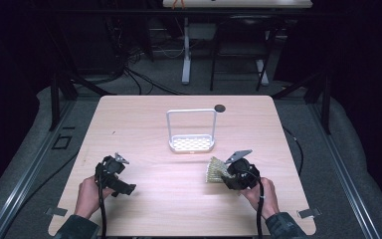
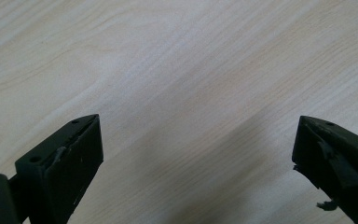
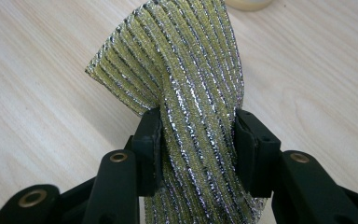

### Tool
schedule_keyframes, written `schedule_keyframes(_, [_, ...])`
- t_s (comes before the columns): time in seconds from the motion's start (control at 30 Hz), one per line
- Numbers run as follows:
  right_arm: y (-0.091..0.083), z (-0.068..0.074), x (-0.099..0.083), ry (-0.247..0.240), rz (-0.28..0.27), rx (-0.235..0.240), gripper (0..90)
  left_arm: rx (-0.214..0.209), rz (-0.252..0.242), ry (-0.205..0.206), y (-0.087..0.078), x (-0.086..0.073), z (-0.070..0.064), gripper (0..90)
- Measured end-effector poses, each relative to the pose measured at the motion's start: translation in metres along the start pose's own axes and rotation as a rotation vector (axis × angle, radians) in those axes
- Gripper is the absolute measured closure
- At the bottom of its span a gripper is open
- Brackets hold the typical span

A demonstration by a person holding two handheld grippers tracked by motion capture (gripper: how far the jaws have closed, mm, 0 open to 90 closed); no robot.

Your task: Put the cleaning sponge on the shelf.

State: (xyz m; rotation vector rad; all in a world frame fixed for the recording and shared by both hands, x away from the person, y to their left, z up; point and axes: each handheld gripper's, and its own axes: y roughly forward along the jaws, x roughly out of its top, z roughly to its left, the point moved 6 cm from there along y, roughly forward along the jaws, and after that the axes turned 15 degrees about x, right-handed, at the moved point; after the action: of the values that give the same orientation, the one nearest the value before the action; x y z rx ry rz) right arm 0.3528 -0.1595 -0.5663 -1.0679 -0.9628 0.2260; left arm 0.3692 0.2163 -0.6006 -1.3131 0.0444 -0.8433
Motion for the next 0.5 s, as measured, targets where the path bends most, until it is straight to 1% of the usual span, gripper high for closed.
schedule_keyframes(0.03, [0.000,0.000,0.000,0.000,0.000,0.000,56.7,0.000,0.000,0.000,0.000,0.000,0.000,2.0])
schedule_keyframes(0.07, [0.001,0.001,0.004,-0.005,-0.003,0.001,56.4,0.004,0.001,-0.002,0.000,0.000,0.001,2.0])
schedule_keyframes(0.1, [0.001,0.001,0.004,-0.005,-0.003,0.001,56.4,0.008,0.000,-0.010,0.000,0.000,0.001,2.0])
schedule_keyframes(0.13, [0.002,0.001,0.008,-0.015,0.001,0.003,56.0,0.018,0.002,-0.027,0.001,0.001,0.002,3.4])
schedule_keyframes(0.17, [0.002,0.001,0.008,-0.015,0.001,0.003,56.0,0.018,0.002,-0.027,0.001,0.001,0.002,4.9])
schedule_keyframes(0.23, [0.004,0.002,0.011,-0.016,-0.004,0.005,55.8,0.030,-0.003,-0.044,0.000,0.003,0.002,6.3])
schedule_keyframes(0.3, [0.006,0.003,0.016,-0.023,-0.009,0.003,55.7,0.044,-0.004,-0.070,-0.002,0.005,0.003,12.8])
schedule_keyframes(0.33, [0.006,0.003,0.017,-0.026,-0.009,0.003,55.6,0.055,-0.003,-0.098,-0.002,0.006,0.004,15.2])
schedule_keyframes(0.37, [0.006,0.003,0.017,-0.026,-0.009,0.003,55.6,0.055,-0.003,-0.098,-0.002,0.006,0.004,15.4])
schedule_keyframes(0.4, [0.007,0.004,0.018,-0.024,-0.010,0.004,55.6,0.064,0.014,-0.107,-0.001,0.006,0.004,15.4])
schedule_keyframes(0.43, [0.007,0.004,0.021,-0.026,-0.013,0.006,55.5,0.074,0.030,-0.102,0.000,0.006,0.005,16.1])
schedule_keyframes(0.47, [0.007,0.004,0.022,-0.025,-0.017,0.005,55.5,0.082,0.060,-0.075,0.002,0.004,0.005,15.7])
schedule_keyframes(0.5, [0.007,0.005,0.023,-0.026,-0.019,0.006,55.6,0.082,0.065,-0.069,0.003,0.004,0.004,15.4])
